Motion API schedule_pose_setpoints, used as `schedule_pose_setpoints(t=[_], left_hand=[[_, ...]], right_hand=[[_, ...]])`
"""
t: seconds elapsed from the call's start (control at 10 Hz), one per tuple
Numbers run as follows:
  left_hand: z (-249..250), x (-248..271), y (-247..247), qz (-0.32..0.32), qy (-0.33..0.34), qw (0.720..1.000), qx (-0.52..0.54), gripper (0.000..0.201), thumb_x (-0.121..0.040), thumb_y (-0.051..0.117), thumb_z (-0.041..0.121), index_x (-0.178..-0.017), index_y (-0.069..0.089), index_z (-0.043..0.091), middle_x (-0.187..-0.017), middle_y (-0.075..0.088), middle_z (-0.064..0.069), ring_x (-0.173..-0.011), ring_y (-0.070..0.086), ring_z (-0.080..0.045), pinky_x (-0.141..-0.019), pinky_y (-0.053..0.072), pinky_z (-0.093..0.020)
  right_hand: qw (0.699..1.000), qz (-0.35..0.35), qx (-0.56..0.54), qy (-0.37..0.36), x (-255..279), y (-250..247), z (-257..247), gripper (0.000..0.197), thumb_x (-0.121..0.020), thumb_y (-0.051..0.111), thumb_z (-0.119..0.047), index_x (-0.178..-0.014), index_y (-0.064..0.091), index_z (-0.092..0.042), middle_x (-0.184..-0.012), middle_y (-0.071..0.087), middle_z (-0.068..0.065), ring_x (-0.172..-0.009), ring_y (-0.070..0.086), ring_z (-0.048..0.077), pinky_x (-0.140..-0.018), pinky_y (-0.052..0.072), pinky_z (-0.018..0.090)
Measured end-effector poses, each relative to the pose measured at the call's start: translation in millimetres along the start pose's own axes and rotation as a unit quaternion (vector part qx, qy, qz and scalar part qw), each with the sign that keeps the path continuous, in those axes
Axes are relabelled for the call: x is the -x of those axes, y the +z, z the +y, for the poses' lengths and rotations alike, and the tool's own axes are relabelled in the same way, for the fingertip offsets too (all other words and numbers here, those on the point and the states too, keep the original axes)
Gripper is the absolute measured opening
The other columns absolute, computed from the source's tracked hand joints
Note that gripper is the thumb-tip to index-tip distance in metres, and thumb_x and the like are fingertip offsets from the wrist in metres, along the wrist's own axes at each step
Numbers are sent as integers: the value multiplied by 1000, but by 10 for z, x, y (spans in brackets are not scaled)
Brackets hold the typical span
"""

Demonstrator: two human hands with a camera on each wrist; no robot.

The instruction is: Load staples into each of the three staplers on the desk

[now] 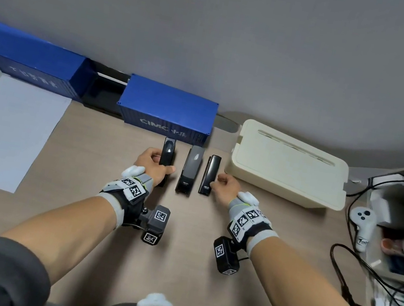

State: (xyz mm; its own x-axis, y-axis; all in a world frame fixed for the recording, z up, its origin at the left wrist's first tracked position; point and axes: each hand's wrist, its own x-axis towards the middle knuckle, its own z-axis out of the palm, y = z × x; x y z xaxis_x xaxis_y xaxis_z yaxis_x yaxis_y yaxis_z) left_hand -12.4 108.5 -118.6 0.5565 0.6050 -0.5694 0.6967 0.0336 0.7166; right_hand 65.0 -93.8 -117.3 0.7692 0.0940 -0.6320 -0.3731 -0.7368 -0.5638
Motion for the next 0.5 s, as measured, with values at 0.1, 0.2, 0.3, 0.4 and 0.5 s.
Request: schedule_pose_setpoints(t=[0.1, 0.2, 0.3, 0.4, 0.5], left_hand=[[-31, -7, -17, -5, 2, 1000, 10, 51, -67, 88, 19, -110, 60, 25, -102, 69, 1, -93, 66, -21, -89, 53, -34], [6, 52, -49, -15, -4, 1000, 5, 58, -70, 87, 14, -121, 60, 18, -104, 68, -2, -95, 65, -23, -89, 51, -32], [45, 80, -57, -17, -9, 1000, 16, 67, -72, 86, 16, -131, 54, 17, -119, 65, -6, -105, 63, -27, -95, 50, -37], [224, 254, -161, 1, 3, 1000, 22, 67, -78, 82, 18, -137, 49, 17, -131, 58, -9, -115, 59, -28, -95, 46, -33], [439, 380, -241, 19, 47, 998, 44, 61, -80, 80, 19, -134, 52, 15, -132, 59, -9, -117, 59, -28, -97, 45, -32]], right_hand=[[1000, 5, 1, -2, -49, 10, 68, 39, -79, 65, -20, -117, 61, -11, -116, 67, 11, -108, 63, 29, -101, 47, 43], [1000, -14, 14, 5, 31, -39, 65, 38, -81, 63, -23, -118, 61, -15, -114, 66, 5, -108, 62, 25, -103, 45, 38], [1000, -22, 18, 3, 95, -86, 100, 33, -81, 63, -27, -113, 62, -21, -108, 66, 4, -100, 63, 24, -100, 47, 37], [999, -30, 9, -13, 265, -180, 68, 13, -80, 65, -28, -93, 61, -28, -93, 64, 1, -79, 60, 25, -91, 53, 41], [998, -10, -13, -57, 491, -303, -92, 14, -86, 63, -20, -99, 65, -20, -88, 62, 3, -79, 57, 21, -80, 50, 31]])
